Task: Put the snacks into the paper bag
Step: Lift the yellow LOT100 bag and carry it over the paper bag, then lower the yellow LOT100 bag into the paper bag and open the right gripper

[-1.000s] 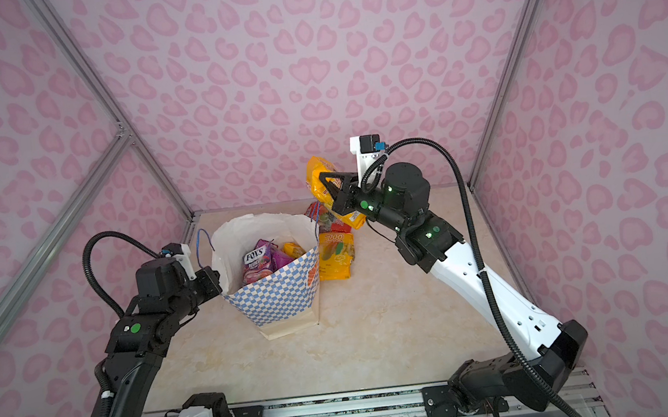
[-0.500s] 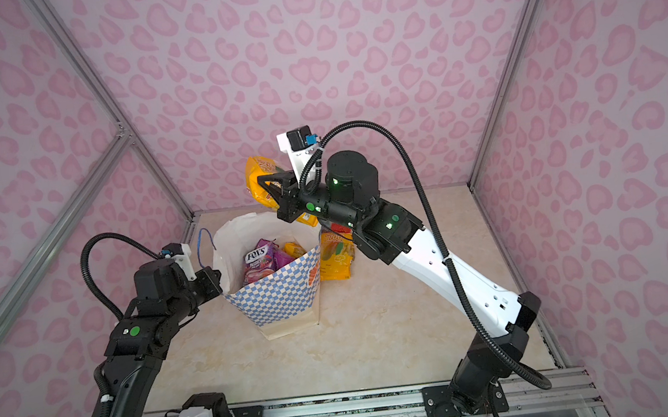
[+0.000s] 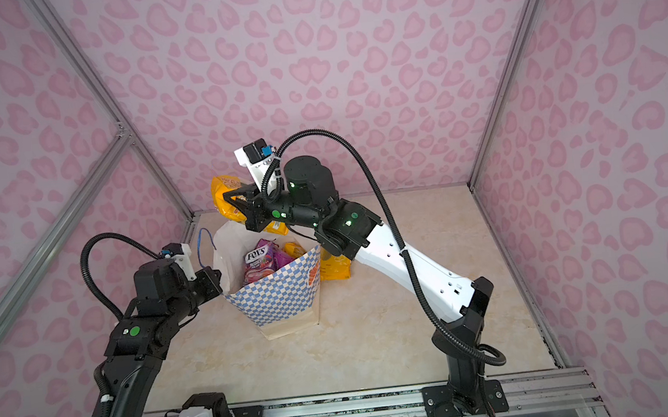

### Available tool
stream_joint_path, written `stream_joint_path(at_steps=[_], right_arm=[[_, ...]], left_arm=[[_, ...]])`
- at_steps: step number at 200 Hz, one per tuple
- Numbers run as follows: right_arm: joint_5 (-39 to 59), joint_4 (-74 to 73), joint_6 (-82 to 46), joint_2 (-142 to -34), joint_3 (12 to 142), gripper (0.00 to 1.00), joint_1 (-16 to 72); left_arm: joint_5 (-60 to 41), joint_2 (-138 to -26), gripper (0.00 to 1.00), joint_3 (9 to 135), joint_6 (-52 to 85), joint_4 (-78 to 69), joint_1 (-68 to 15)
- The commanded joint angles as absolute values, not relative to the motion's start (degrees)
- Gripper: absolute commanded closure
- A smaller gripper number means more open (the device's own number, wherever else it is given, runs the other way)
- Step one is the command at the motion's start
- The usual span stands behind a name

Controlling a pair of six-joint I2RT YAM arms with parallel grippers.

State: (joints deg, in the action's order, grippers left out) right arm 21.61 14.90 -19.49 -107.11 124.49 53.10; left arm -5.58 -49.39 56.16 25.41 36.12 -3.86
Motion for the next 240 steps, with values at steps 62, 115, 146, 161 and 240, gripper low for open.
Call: stream_joint_path(at_steps=[62,115,146,161,240], right_arm=[[28.8,13.7,-23.2,-117.4,122.7,1.0,47.4],[26.9,17.1,-19.5,-122.1,122.6,1.0,45.2],[28.9,17.3,-18.3,-122.1,120.2,1.0,45.8],[28.1,17.6,-17.1,-121.6,118.3,1.0,46.3],[28.2,24.2,-15.5,-127.4,120.1,1.0,47.1]], left_arm=[[-6.0,-49.5,0.93,56.3,25.1,33.5,-3.8],[-6.1,-49.7,0.93,56.3,25.1,33.6,-3.8],[-6.0,-49.8,0.93,56.3,25.1,33.6,-3.8],[-6.1,-49.8,0.93,56.3,25.1,33.6,-3.8],[-6.2,-49.8,0.92,56.3,25.2,33.6,-3.7]])
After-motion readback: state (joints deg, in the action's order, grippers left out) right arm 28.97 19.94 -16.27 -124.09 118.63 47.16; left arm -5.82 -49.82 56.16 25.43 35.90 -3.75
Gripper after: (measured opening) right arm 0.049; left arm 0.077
